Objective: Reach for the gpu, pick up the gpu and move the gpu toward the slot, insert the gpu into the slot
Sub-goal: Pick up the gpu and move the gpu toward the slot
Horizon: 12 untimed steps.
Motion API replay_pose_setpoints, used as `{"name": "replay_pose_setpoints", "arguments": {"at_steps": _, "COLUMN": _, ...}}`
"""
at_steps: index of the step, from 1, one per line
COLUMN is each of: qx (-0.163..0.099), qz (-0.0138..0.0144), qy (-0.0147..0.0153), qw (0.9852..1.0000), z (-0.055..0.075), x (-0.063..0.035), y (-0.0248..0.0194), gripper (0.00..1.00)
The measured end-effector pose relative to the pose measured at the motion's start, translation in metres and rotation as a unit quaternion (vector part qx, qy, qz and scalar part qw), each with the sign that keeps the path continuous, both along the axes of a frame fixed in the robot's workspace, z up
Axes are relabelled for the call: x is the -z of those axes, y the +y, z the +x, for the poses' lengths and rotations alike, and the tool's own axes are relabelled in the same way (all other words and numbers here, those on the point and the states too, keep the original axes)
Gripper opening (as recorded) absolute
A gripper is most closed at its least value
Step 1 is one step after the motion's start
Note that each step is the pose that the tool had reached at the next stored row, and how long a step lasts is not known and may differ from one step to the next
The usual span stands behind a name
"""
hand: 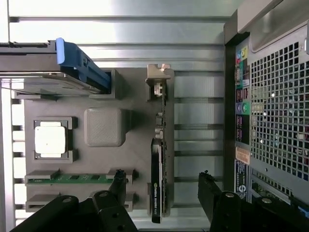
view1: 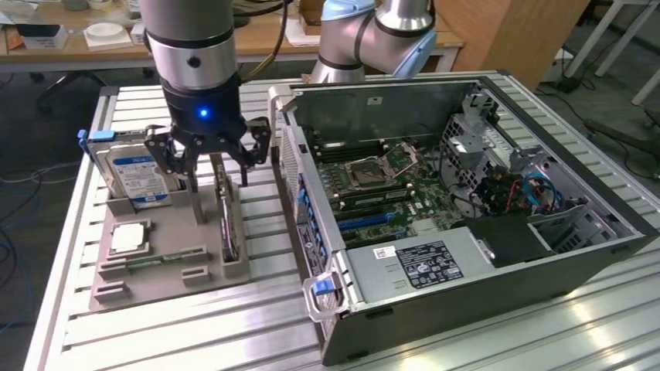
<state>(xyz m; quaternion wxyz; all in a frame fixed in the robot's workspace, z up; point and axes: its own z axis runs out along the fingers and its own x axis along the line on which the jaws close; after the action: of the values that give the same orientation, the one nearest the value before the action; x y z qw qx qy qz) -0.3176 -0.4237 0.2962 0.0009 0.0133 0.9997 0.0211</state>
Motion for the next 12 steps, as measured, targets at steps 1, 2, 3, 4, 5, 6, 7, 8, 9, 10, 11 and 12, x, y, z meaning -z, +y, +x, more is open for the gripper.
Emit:
{"name": "replay_pose_setpoints", "arguments": {"at_steps": 1, "qx": 0.001, "qz": 0.0000, "qy": 0.0000, "qw": 1.0000, "z": 0.000, "x": 0.0020, "y": 0.0000, "gripper": 0.71}}
{"name": "replay_pose_setpoints", "arguments": {"at_steps": 2, "qx": 0.002, "qz": 0.0000, "qy": 0.0000, "qw": 1.0000, "z": 0.000, "x": 0.0038, "y": 0.0000, "gripper": 0.71}}
{"name": "replay_pose_setpoints", "arguments": {"at_steps": 3, "qx": 0.002, "qz": 0.0000, "qy": 0.0000, "qw": 1.0000, "z": 0.000, "x": 0.0056, "y": 0.0001, "gripper": 0.71}}
{"name": "replay_pose_setpoints", "arguments": {"at_steps": 4, "qx": 0.003, "qz": 0.0000, "qy": 0.0000, "qw": 1.0000, "z": 0.000, "x": 0.0074, "y": 0.0001, "gripper": 0.71}}
{"name": "replay_pose_setpoints", "arguments": {"at_steps": 5, "qx": 0.003, "qz": 0.0000, "qy": 0.0000, "qw": 1.0000, "z": 0.000, "x": 0.0092, "y": 0.0001, "gripper": 0.71}}
{"name": "replay_pose_setpoints", "arguments": {"at_steps": 6, "qx": 0.003, "qz": 0.0000, "qy": 0.0000, "qw": 1.0000, "z": 0.000, "x": 0.0110, "y": 0.0001, "gripper": 0.71}}
{"name": "replay_pose_setpoints", "arguments": {"at_steps": 7, "qx": 0.003, "qz": 0.0000, "qy": -0.0001, "qw": 1.0000, "z": 0.000, "x": 0.0128, "y": 0.0001, "gripper": 0.71}}
{"name": "replay_pose_setpoints", "arguments": {"at_steps": 8, "qx": 0.003, "qz": 0.0000, "qy": 0.0000, "qw": 1.0000, "z": 0.000, "x": 0.0147, "y": 0.0001, "gripper": 0.71}}
{"name": "replay_pose_setpoints", "arguments": {"at_steps": 9, "qx": 0.003, "qz": 0.0000, "qy": 0.0000, "qw": 1.0000, "z": -0.001, "x": 0.0164, "y": 0.0002, "gripper": 0.71}}
{"name": "replay_pose_setpoints", "arguments": {"at_steps": 10, "qx": 0.003, "qz": 0.0000, "qy": 0.0001, "qw": 1.0000, "z": -0.002, "x": 0.0182, "y": 0.0002, "gripper": 0.71}}
{"name": "replay_pose_setpoints", "arguments": {"at_steps": 11, "qx": 0.003, "qz": 0.0000, "qy": 0.0004, "qw": 1.0000, "z": -0.002, "x": 0.0201, "y": 0.0000, "gripper": 0.71}}
{"name": "replay_pose_setpoints", "arguments": {"at_steps": 12, "qx": 0.003, "qz": 0.0000, "qy": 0.0006, "qw": 1.0000, "z": -0.002, "x": 0.0217, "y": 0.0000, "gripper": 0.71}}
